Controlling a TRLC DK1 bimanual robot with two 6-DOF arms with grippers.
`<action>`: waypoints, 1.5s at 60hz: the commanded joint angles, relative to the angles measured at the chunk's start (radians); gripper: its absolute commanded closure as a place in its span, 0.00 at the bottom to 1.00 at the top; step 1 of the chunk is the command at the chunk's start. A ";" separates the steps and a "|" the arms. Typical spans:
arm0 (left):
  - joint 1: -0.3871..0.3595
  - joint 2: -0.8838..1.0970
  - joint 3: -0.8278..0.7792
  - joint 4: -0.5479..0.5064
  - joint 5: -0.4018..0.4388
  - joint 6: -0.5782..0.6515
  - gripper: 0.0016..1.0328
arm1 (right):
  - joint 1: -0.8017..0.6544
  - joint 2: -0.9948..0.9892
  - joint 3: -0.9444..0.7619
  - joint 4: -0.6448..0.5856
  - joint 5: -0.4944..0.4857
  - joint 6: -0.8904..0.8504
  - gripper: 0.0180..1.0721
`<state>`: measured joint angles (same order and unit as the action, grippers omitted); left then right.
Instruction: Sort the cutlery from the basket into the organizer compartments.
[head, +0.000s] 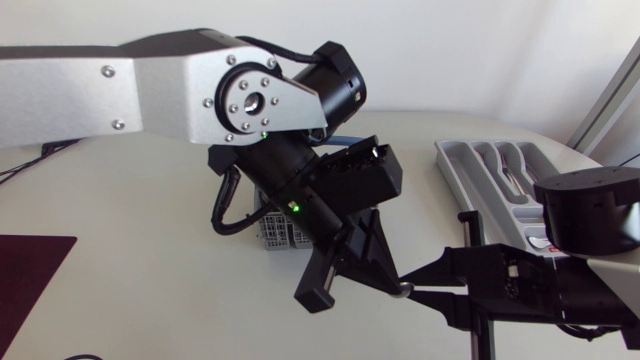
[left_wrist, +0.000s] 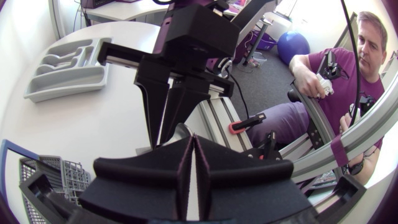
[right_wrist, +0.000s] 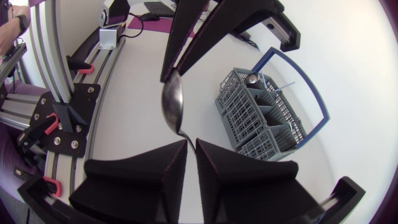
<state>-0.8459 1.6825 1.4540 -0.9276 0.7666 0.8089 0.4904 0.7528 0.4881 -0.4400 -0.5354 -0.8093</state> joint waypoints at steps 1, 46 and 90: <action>0.002 0.016 0.031 -0.004 0.022 0.010 0.97 | 0.014 0.000 -0.034 0.004 -0.008 0.041 0.89; 0.068 -0.070 0.059 0.242 -0.049 -0.228 0.14 | -0.024 -0.050 -0.052 -0.078 0.094 0.052 0.94; 0.128 -0.121 -0.096 0.377 -0.684 -0.407 0.14 | -0.885 0.220 -0.114 0.386 0.152 -0.392 0.94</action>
<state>-0.7319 1.5986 1.3930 -0.5518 0.0982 0.4183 -0.3298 0.9123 0.4034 -0.1226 -0.3878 -1.1198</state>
